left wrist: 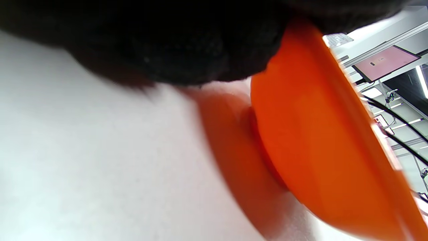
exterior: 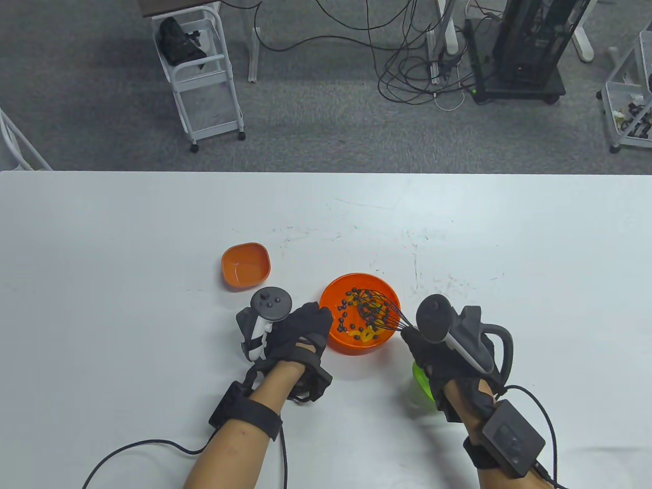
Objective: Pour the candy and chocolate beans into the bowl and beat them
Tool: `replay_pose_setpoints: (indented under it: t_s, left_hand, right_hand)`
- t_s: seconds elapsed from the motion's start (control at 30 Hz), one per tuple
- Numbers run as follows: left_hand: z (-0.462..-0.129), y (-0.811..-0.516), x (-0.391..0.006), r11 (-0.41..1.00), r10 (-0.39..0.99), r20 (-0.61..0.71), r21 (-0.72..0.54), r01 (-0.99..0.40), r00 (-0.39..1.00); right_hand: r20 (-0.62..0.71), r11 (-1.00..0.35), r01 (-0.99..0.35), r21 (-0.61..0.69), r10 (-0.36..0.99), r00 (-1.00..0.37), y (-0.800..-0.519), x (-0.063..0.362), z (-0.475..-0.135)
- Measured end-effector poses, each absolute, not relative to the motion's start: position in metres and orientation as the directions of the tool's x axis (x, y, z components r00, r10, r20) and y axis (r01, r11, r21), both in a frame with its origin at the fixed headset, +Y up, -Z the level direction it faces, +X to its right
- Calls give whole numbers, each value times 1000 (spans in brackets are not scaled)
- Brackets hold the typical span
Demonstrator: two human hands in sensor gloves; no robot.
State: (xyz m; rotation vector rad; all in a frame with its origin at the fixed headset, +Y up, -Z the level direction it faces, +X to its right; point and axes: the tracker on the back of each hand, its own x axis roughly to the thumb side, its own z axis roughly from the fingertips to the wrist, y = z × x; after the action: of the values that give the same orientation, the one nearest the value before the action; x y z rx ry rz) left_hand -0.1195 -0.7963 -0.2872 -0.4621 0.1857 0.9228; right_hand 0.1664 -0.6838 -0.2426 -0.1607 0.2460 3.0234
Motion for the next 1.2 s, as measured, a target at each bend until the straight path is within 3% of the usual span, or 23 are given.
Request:
replay_pose_setpoints:
  t_s: [0.23,0.83,1.0,1.2]
  left_hand:
    - [-287,-796,-120,507,726,-355,-301,-807,589]
    - [-286,-796,-120,509,723,-360,-299,-807,590]
    - [-286,-795,-116,530,714,-339,-311,-789,613]
    - [-286,-795,-116,520,720,-339,-315,-794,606]
  right_hand:
    - [-62,-948,-239,210,231,-971,-708,154,-249]
    - [63,-954,-173,244,194,-979,-686,153,-232]
    - [2,-969,-112,218,115,-993,-671,159,-236]
    - [-93,-983,-94,156,80,-992,-675,170,-240]
